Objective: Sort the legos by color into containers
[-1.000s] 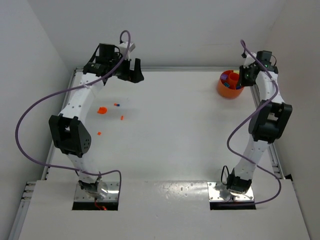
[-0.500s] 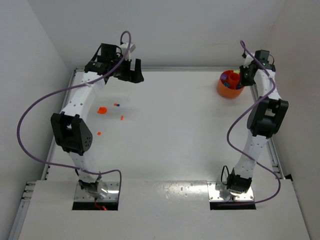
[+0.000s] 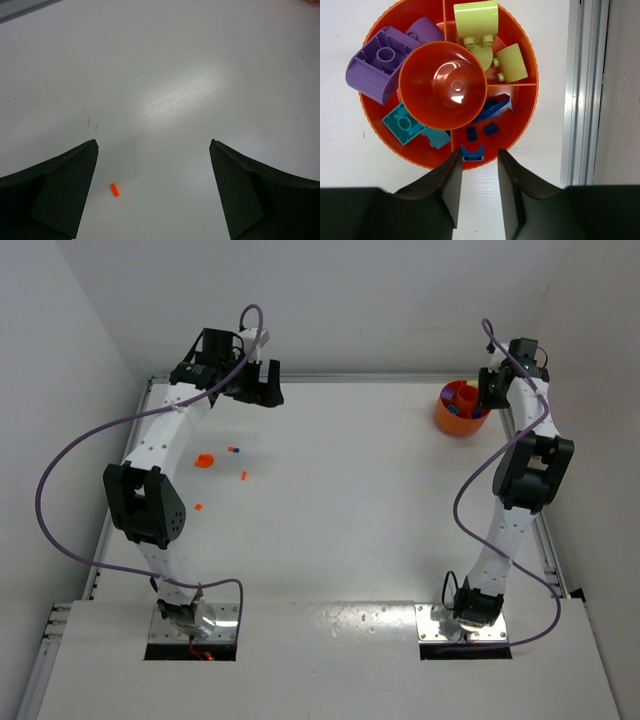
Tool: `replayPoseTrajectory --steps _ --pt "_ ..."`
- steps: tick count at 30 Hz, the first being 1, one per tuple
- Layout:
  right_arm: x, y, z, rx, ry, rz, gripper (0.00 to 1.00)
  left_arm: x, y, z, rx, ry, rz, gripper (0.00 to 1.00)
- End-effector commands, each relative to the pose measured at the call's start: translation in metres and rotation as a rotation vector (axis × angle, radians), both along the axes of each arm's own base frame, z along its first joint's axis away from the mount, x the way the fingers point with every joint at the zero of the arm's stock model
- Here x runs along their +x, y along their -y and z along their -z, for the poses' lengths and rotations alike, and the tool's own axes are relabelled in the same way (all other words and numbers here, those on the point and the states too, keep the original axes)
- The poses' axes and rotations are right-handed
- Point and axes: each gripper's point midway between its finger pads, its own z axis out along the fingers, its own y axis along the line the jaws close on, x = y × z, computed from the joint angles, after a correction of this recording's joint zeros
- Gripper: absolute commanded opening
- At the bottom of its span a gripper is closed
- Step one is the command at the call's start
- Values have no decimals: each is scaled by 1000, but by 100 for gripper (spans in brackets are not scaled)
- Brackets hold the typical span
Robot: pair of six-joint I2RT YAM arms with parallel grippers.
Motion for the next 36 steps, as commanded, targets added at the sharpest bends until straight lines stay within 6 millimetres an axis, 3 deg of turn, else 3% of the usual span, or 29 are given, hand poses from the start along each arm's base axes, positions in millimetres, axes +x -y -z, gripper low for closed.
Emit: replayPoseTrajectory --steps 1,8,9,11,13,16,19,22,24,27,30,32,35,36 --pt "14 8 -23 -18 73 24 36 5 -10 -10 35 41 -33 100" --pt "15 -1 -37 -11 105 1 37 7 -16 -2 54 30 -73 100" --pt "15 -1 -34 -10 104 1 35 7 -16 -2 54 30 -73 100" --pt "17 -8 -34 -3 105 -14 19 6 -16 1 56 21 -73 100" --pt "18 -4 -35 -14 111 8 17 6 -16 1 56 21 -73 100" --pt "17 -2 -35 -16 109 22 17 6 -16 1 56 21 -73 100" --pt "17 -2 -35 -16 109 22 31 4 -17 1 56 21 -73 100" --pt "17 -2 -35 -16 109 22 28 4 -17 1 56 21 -73 100" --pt "15 -1 -31 -21 99 29 35 4 -17 1 56 21 -73 100" --pt "16 -3 -31 -14 100 22 27 4 -17 1 56 21 -73 100" --pt "16 -4 -36 -15 110 9 28 3 -15 1 43 16 -70 100" --pt "14 -10 -47 0 132 -9 29 3 -32 -8 13 26 -101 100" --pt "8 -21 -64 28 158 -52 33 5 -61 6 66 -1 -177 99" --pt "5 -33 -66 55 155 -84 34 1 -75 11 94 -26 -194 92"
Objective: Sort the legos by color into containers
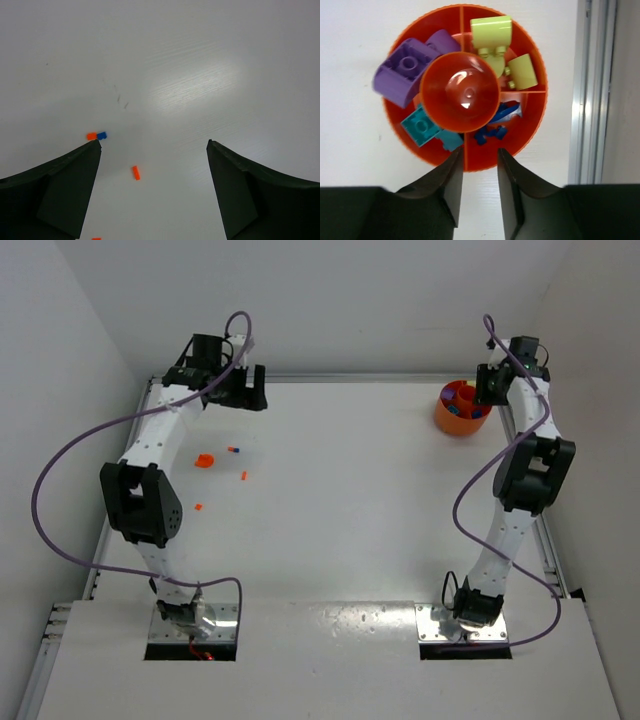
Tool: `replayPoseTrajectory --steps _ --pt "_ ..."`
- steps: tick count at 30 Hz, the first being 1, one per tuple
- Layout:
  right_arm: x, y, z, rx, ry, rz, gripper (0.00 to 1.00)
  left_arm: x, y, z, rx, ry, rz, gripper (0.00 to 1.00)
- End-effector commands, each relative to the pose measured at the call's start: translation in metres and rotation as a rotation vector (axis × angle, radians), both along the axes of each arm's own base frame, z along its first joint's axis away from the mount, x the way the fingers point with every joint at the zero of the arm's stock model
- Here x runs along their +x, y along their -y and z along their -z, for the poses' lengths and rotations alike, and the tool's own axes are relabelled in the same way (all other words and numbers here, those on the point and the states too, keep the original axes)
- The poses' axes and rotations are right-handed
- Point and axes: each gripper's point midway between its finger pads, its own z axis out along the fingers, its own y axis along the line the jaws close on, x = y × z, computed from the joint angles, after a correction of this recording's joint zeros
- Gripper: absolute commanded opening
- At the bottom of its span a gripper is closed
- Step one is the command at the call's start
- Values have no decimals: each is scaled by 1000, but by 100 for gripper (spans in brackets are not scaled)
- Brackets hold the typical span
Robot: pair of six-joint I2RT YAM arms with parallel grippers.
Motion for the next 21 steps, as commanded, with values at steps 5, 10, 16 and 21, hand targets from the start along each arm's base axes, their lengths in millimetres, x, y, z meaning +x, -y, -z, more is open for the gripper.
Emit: replayPoseTrajectory --steps 5,10,16,21 --pt "-19 -48 -73 45 119 -172 50 -12 -72 35 141 -154 -100 66" --pt "-35 -71 -76 92 114 -266 51 -21 -78 80 278 -278 66 65" --pt "-39 -82 -78 119 114 -296 51 -22 -79 101 355 -278 408 57" --pt "-42 -84 -84 123 125 -304 51 -18 -80 116 343 -249 603 50"
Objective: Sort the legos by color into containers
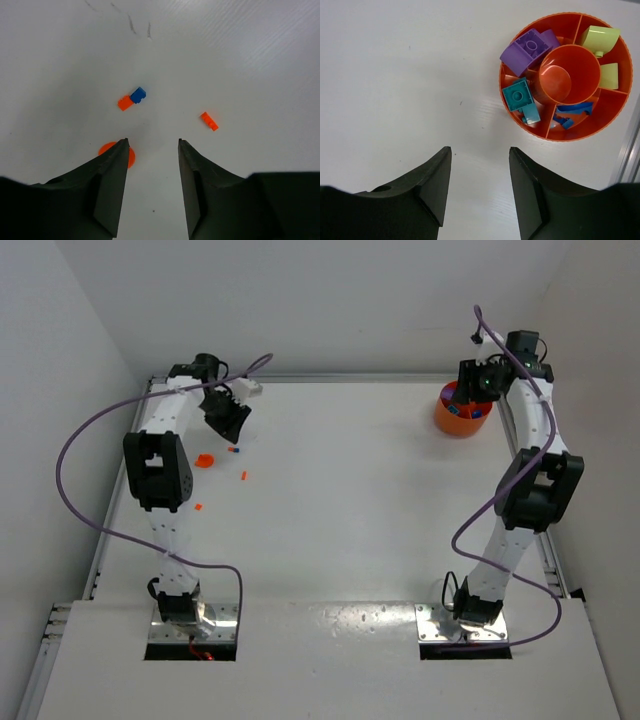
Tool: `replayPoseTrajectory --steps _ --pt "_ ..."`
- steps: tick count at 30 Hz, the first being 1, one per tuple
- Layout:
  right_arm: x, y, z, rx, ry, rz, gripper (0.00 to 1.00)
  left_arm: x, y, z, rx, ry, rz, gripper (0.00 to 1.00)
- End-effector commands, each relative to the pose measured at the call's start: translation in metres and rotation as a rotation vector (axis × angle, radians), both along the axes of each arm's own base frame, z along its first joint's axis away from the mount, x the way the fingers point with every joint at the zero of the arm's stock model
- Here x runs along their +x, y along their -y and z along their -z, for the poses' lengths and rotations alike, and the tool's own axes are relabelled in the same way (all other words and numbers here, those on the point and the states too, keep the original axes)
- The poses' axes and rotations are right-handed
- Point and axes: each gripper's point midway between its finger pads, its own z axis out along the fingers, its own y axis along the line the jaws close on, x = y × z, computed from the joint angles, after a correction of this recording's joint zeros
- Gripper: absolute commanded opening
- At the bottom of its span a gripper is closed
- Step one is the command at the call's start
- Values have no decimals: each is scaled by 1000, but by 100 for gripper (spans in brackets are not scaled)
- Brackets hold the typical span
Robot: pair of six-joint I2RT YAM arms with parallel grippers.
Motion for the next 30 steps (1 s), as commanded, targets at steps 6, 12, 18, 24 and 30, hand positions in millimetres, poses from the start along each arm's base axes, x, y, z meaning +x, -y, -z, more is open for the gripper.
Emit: replayPoseTrajectory --steps 6,12,18,24,30 --pt "-4 -10 -19 4 47 -40 51 0 -4 -4 -9 180 481 33" --pt "-5 -15 -15 0 40 -55 51 9 -1 6 -49 250 630 31" --pt "-10 -14 -16 -6 36 -49 51 20 8 13 -133 321 662 42" --pt "-13 -13 -20 -14 43 -43 51 22 17 29 -204 347 727 48" --pt "-16 -12 -17 -25 35 -43 51 14 17 40 -247 313 820 50"
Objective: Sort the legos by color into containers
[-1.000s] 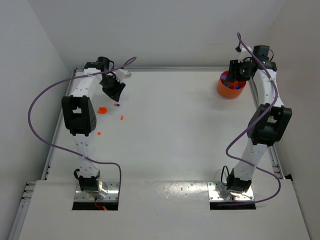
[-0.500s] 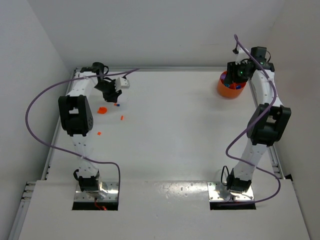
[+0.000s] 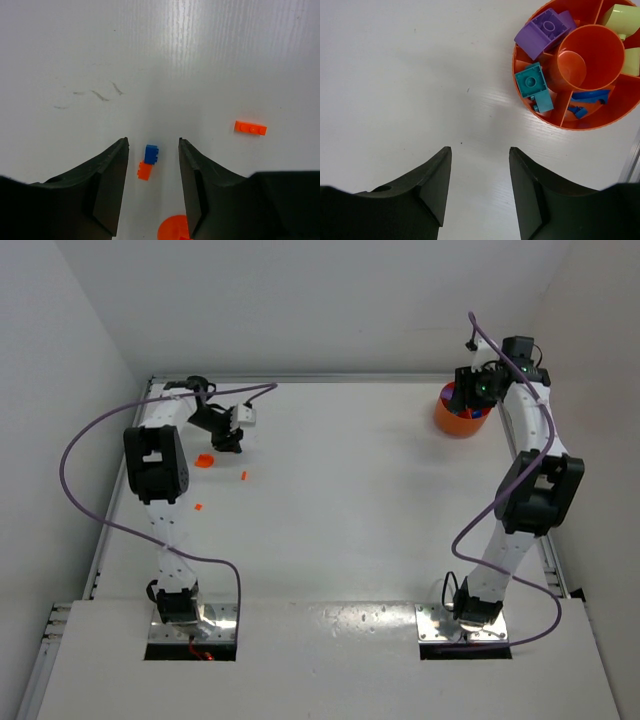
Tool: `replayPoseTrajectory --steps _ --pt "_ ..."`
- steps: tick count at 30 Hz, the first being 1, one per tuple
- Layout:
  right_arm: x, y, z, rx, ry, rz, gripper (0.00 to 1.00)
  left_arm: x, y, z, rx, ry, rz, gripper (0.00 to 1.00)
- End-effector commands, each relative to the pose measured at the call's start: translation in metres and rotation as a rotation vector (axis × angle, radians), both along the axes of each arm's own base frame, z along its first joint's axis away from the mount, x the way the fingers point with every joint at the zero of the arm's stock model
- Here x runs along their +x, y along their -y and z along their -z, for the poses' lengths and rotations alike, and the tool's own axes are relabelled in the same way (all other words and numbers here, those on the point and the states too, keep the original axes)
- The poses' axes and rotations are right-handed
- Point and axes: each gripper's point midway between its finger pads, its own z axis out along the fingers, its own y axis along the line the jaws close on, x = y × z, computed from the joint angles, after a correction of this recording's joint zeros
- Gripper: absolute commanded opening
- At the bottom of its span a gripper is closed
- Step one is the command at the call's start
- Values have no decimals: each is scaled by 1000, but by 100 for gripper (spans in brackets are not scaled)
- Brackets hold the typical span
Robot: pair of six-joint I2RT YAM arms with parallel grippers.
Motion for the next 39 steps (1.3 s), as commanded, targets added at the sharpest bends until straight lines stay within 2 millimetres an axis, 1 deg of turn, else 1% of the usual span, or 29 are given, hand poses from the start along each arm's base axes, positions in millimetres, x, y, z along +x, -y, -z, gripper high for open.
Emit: replayPoseTrajectory --steps 1,3,4,5,6,7,8,10,11,12,14,15,17,18,20,21,23,25,26,27,30,33,39 --pt "-3 -3 -28 -24 74 -17 51 -4 3 -5 -80 11 88 50" --pt "-4 -1 -24 -29 64 -11 51 -2 4 -6 -92 5 89 45" --pt "-5 -2 -29 -31 72 -11 51 -1 1 -8 -108 8 78 43" --pt "-7 -2 -25 -29 64 -11 51 2 -4 -5 -110 1 61 43" --pt "-7 -2 -29 -31 72 -11 52 5 -3 -4 -122 4 55 43" --pt "-7 0 -29 -38 71 -5 52 5 -3 -4 -122 5 55 42" --pt "-9 -1 -25 -36 62 -5 52 4 -3 1 -124 -6 55 42" --pt "-9 -1 -25 -36 62 -5 52 5 -9 2 -115 -7 45 42" --pt "-7 0 -27 -38 71 -5 52 5 -9 2 -115 -7 45 41" --pt "-7 0 -27 -38 71 -5 52 4 -8 7 -117 -17 44 41" --pt "-7 0 -27 -38 71 -5 52 6 -10 7 -106 -10 44 41" --pt "-7 0 -27 -38 71 -5 52 6 -10 11 -106 -13 50 41" --pt "-7 0 -27 -38 71 -5 52 5 -11 12 -97 -14 50 41" --pt "-7 0 -27 -38 71 -5 52 3 -11 15 -98 -23 49 41" --pt "-7 -3 -26 -44 70 -8 52 8 -12 15 -95 -1 50 41" --pt "-7 -3 -26 -44 70 -8 52 5 -13 18 -86 -13 49 41" --pt "-7 -3 -26 -44 70 -8 52 8 -13 18 -86 -8 42 41" --pt "-7 -2 -26 -51 68 -2 52 10 -15 19 -74 0 41 38" --pt "-7 -2 -26 -51 68 -2 52 10 -17 24 -67 -10 32 38" --pt "-7 -2 -26 -51 68 -2 52 10 -17 24 -67 -10 32 36" --pt "-7 -2 -26 -51 68 -2 52 15 -19 24 -57 3 18 36" --pt "-7 -2 -26 -51 68 -2 52 13 -20 30 -49 -6 17 36" --pt "-7 -2 -26 -51 68 -2 52 11 -21 34 -40 -10 23 36"
